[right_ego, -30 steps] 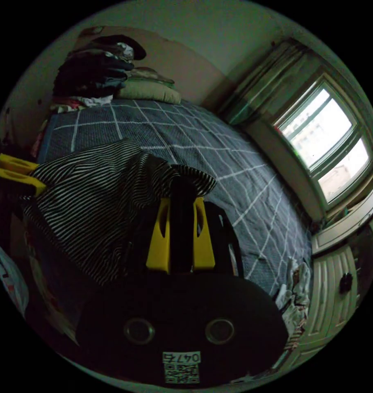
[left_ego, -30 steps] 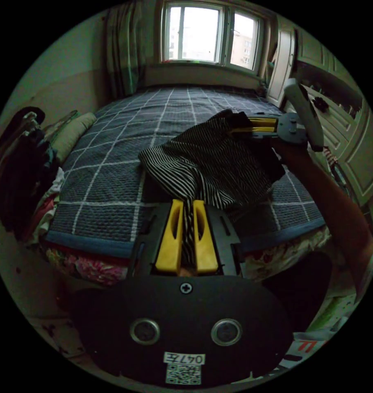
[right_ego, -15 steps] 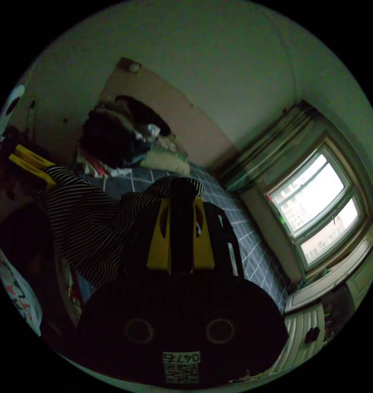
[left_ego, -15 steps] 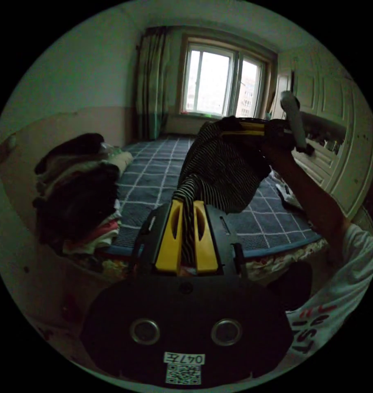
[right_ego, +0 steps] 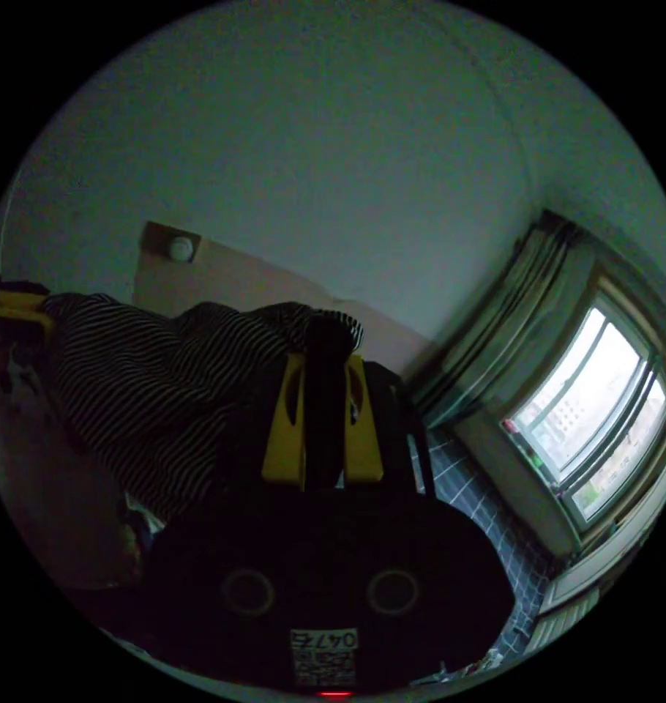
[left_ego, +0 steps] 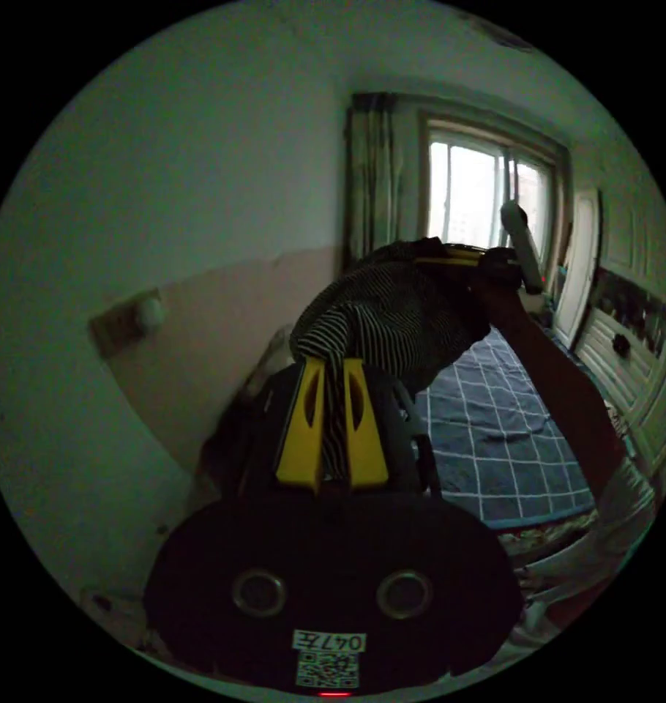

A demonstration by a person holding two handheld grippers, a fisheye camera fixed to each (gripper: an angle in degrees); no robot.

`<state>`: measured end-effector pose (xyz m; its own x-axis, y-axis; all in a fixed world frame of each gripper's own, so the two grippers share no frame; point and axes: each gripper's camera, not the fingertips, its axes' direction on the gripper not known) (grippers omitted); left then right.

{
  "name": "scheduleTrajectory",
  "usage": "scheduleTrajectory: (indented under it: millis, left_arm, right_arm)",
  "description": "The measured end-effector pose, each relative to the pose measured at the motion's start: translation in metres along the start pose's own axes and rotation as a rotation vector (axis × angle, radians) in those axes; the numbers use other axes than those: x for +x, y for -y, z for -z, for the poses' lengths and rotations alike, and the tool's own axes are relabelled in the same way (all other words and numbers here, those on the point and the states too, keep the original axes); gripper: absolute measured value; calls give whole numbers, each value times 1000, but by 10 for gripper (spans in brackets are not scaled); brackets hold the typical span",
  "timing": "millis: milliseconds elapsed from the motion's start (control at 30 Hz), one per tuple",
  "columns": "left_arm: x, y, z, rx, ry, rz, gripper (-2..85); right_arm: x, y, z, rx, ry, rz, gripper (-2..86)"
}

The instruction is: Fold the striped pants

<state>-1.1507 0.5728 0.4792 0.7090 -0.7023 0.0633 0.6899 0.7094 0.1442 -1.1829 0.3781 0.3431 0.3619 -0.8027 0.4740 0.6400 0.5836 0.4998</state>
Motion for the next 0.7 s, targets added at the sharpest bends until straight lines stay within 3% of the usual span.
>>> scheduleTrajectory:
  millis: [133,233,367,533,633,700]
  left_arm:
    - [-80,-9,-105,-328,-78,155,41]
    - [-101,-21,-135,-377,-85,149,47]
    - [-113,-15,-116,-291,-89,93,56]
    - [-128,3,-56,-116,37,58,27]
    - [-133,40,-31,-48,191,41,-4]
    - [-132,71,-36,-82,147,12,-7]
  right_arm:
    - [-62,15,-202,-271,111,-15,44]
    - [-113,4,-291,-356,67,97,69]
    - [-123,15,-323,-272,47,84,108]
    - [-74,47,-302,-126,182,-129,99]
    - [-84,64,-282,-49,269,-62,66]
    - [-109,73,-279,-35,324,16,54]
